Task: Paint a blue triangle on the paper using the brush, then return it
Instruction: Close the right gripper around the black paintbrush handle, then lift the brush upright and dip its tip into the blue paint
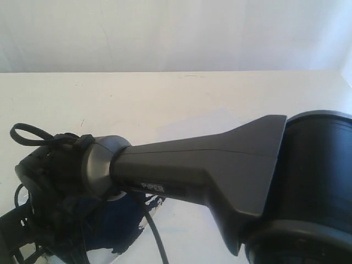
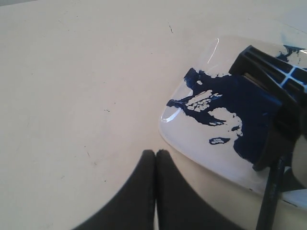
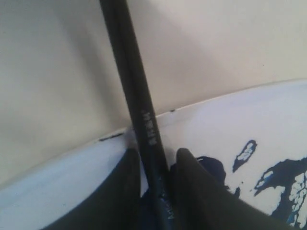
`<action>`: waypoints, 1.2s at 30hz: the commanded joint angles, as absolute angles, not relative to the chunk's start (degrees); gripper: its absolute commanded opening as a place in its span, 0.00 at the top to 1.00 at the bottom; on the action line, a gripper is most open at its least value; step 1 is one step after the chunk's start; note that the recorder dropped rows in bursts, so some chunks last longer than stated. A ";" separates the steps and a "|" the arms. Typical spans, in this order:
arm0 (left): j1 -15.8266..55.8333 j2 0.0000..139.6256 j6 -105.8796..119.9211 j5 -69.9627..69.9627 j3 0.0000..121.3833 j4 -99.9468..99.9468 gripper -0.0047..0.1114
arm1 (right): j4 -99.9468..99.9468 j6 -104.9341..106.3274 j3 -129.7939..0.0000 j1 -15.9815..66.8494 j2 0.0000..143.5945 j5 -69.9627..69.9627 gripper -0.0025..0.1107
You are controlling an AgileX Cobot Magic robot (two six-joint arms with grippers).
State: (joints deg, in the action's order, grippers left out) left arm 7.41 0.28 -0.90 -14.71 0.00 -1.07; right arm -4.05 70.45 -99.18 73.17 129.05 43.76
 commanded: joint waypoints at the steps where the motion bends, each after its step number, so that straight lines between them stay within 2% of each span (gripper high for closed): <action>1: 7.42 0.00 -1.26 -14.62 0.00 -0.49 0.96 | -4.21 70.83 -99.29 72.93 129.24 43.70 0.76; 9: 7.42 0.00 -1.26 -14.62 0.00 -0.49 0.96 | -4.21 70.83 -99.29 72.93 129.24 43.66 0.85; 16: 7.42 0.00 -1.26 -14.62 0.00 -0.49 0.96 | -4.21 70.83 -99.29 72.93 129.13 43.19 0.86; 21: 7.42 0.00 -1.26 -14.62 0.00 -0.49 0.96 | -4.07 70.43 -99.29 72.93 128.06 41.16 0.98; 36: 7.42 0.00 -1.26 -14.62 0.00 -0.49 0.96 | -7.18 62.41 -99.29 66.87 120.35 33.53 0.98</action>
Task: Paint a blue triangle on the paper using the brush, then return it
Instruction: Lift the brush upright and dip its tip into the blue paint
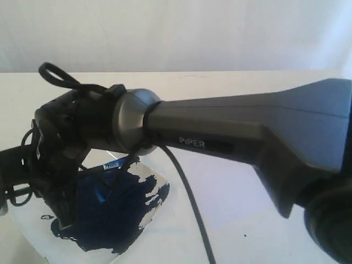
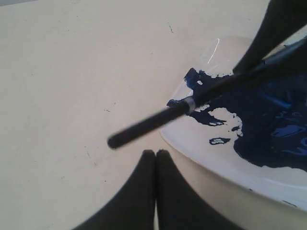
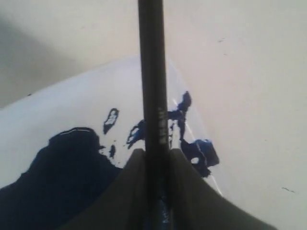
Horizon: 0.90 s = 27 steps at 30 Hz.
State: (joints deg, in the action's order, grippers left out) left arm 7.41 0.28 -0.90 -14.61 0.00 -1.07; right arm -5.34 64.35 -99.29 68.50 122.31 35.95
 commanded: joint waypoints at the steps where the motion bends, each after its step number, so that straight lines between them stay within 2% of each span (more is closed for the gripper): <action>1: 7.42 0.00 -1.26 -14.62 0.00 -0.49 0.96 | -8.36 61.93 -99.29 66.38 119.90 33.23 0.98; 14: 7.42 0.00 -1.26 -14.62 0.00 -0.49 0.96 | -27.83 61.84 -99.29 62.03 116.87 27.40 0.98; 19: 7.42 0.00 -1.26 -14.62 0.00 -0.49 0.96 | -44.01 73.10 -99.18 60.63 114.59 27.00 0.98; 24: 7.52 0.00 -1.26 -14.62 0.00 -0.55 0.96 | -66.27 88.49 -99.18 57.35 112.49 34.22 0.98; 27: 7.52 0.00 -1.26 -14.62 0.00 -0.55 0.96 | -79.02 97.25 -99.18 53.95 112.48 44.38 0.98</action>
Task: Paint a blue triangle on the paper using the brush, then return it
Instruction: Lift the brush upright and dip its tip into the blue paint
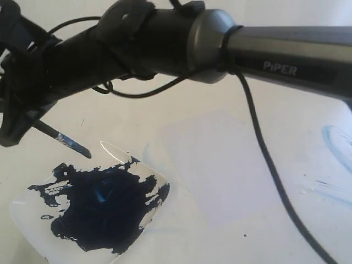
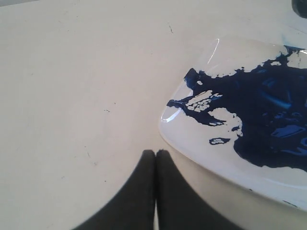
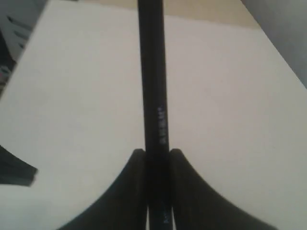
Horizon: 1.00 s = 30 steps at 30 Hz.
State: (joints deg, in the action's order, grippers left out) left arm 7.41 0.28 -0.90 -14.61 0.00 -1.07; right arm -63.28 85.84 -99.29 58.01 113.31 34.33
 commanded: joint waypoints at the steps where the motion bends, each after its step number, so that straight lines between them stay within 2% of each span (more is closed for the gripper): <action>1: 7.52 0.00 -1.26 -14.62 0.00 -0.55 0.96 | -82.66 99.02 -99.07 52.64 112.48 48.11 0.98; 10: 7.52 0.00 -1.26 -14.62 0.00 -0.55 0.96 | -99.95 112.59 -90.81 43.69 112.70 69.96 0.98; 20: 7.52 0.00 -1.26 -14.62 0.00 -0.55 0.96 | -99.95 118.77 -81.72 40.39 113.80 69.96 0.98; 30: 7.52 0.00 -1.26 -14.62 0.00 -0.55 0.96 | -99.95 119.43 -81.19 40.39 116.25 69.96 0.98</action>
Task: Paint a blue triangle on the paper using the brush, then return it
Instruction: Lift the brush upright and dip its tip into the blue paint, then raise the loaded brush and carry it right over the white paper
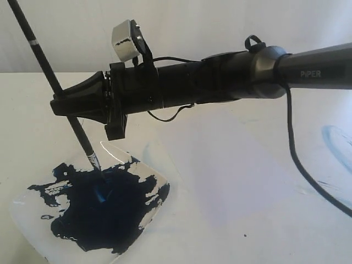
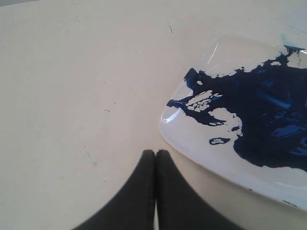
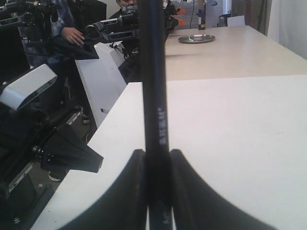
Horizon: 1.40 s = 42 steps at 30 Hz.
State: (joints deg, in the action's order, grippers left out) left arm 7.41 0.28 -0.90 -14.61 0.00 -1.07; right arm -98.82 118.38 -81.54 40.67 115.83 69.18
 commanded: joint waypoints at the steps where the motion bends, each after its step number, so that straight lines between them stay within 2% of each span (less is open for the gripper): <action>1: 7.52 0.00 -1.26 -14.62 0.00 -0.55 0.96 | -99.95 119.43 -81.19 40.39 116.46 69.96 0.98; 19: 7.52 0.00 -1.26 -14.62 0.00 -0.55 0.96 | -99.95 119.48 -81.64 40.59 120.34 69.96 0.98; 31: 7.52 0.00 -1.26 -14.62 0.00 -0.55 0.96 | -99.95 115.67 -81.64 38.91 112.96 69.96 0.98; 42: 7.52 0.00 -1.26 -14.62 0.00 -0.55 0.96 | -99.95 117.52 -79.30 38.91 114.98 69.96 0.98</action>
